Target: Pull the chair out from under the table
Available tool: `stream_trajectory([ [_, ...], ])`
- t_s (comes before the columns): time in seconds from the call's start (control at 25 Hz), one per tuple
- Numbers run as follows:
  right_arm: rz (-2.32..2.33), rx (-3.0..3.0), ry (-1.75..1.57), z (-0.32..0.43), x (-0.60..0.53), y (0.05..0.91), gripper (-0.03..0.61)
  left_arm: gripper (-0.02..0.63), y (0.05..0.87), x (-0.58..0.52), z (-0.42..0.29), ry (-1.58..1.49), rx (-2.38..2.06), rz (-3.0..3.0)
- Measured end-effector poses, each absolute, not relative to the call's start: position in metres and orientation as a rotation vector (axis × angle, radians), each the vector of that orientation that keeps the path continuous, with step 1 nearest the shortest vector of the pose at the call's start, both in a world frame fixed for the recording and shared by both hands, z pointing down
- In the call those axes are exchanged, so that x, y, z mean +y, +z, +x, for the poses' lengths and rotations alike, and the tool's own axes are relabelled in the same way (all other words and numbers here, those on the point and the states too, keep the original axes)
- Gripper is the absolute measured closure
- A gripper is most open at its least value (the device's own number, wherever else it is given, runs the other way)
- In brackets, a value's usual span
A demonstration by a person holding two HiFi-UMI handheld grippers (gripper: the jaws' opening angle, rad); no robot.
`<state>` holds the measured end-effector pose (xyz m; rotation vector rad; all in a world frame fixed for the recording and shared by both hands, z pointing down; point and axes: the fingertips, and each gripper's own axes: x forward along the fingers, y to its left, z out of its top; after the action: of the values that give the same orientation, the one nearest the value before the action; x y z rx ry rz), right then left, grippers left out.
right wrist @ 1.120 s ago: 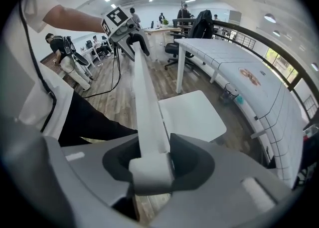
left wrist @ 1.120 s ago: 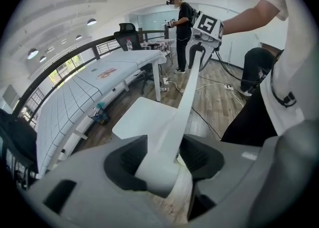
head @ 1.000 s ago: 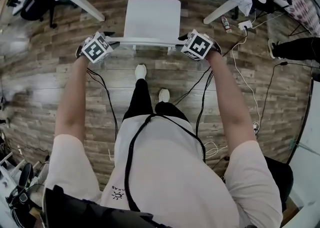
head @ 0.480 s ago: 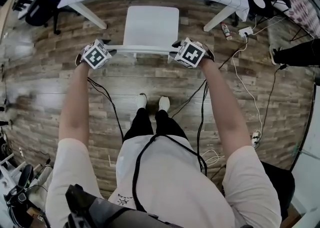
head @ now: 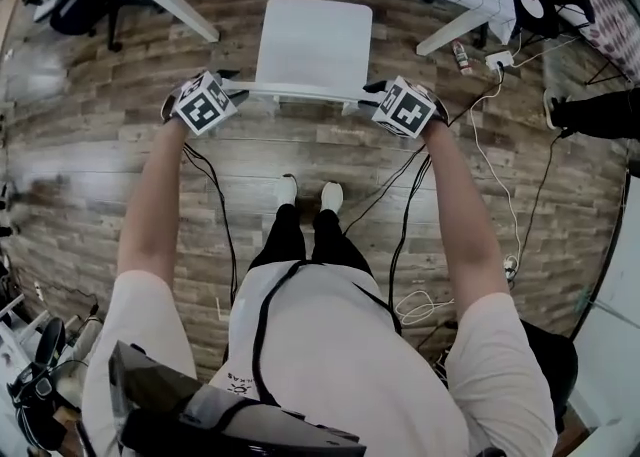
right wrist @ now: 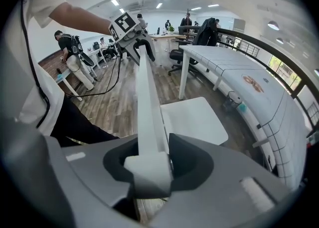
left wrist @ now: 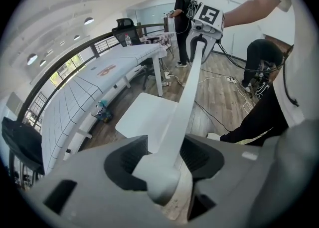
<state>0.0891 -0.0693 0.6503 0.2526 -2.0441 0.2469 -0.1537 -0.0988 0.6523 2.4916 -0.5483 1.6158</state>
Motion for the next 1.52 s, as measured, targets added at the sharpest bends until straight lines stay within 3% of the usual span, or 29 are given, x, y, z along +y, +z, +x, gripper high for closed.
stream_trajectory([
  [0.6,0.142,-1.975,0.185,0.086,-0.053,0.652,0.463,0.474,0.656,-0.074,-0.156,1.702,-0.292,2.568],
  [1.52,0.092,-1.974,0.22,0.084,0.088,0.649,0.462,0.478,0.657,0.075,-0.159,1.702,-0.194,2.473],
])
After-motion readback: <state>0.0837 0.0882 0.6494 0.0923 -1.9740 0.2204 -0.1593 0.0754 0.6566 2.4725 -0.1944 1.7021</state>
